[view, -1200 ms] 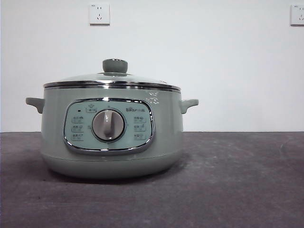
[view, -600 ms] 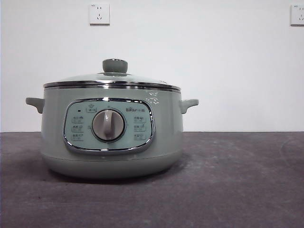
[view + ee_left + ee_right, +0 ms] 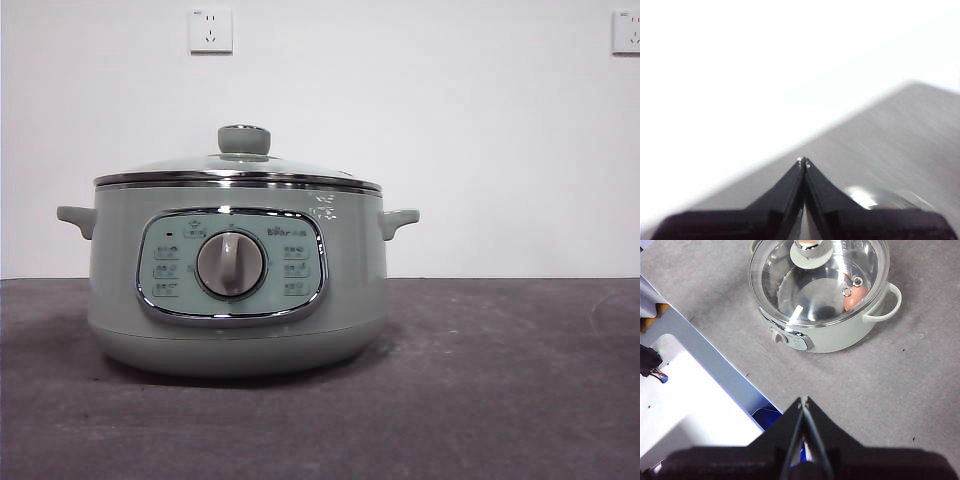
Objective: Pick up the egg,open the lid,put the egg in the pot,close the lid
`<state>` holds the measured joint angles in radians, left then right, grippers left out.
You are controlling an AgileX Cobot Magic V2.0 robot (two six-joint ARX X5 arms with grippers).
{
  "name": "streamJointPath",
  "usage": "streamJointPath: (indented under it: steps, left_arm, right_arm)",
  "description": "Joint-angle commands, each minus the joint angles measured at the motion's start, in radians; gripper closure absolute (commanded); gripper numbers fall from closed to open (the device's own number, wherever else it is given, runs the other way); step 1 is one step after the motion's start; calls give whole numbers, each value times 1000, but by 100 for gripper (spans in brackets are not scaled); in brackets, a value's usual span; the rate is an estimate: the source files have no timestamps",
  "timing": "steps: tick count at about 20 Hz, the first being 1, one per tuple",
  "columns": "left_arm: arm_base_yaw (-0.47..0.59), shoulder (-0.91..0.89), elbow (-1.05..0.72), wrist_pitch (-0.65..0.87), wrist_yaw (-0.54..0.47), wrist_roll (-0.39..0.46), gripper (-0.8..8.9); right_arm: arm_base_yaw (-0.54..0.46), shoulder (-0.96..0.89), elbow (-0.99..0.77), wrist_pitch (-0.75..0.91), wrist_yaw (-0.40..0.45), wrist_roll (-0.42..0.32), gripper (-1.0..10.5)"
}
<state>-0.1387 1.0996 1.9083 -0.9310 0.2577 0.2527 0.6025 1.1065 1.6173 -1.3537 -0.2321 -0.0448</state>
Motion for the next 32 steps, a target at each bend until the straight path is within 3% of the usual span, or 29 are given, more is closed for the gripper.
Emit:
streamJointPath:
  steps: [1,5,9,16,27,32]
  left_arm:
    - [87,-101,-142,123,3,14,817]
    - [182,-358,-593,492,-124,12,817]
    - [206,-567,-1040,753,-154,-49,817]
    - [217,-867,-1590,853,-305,-134,816]
    - [219,-1072,-1878,846,-309,-151,817]
    - [219,-1098,-1905,743,-307,-202,816]
  right_arm:
    - [1,-3,-4,-11,2,-1,946]
    - [0,-3,-4,-11,2,-2,946]
    - [1,-3,-4,-11,2,-2,946]
    - [0,-3,-4,-11,2,-2,946]
    - [1,-3,-4,-11,2,-2,946]
    - [0,-3,-4,-11,2,-2,946]
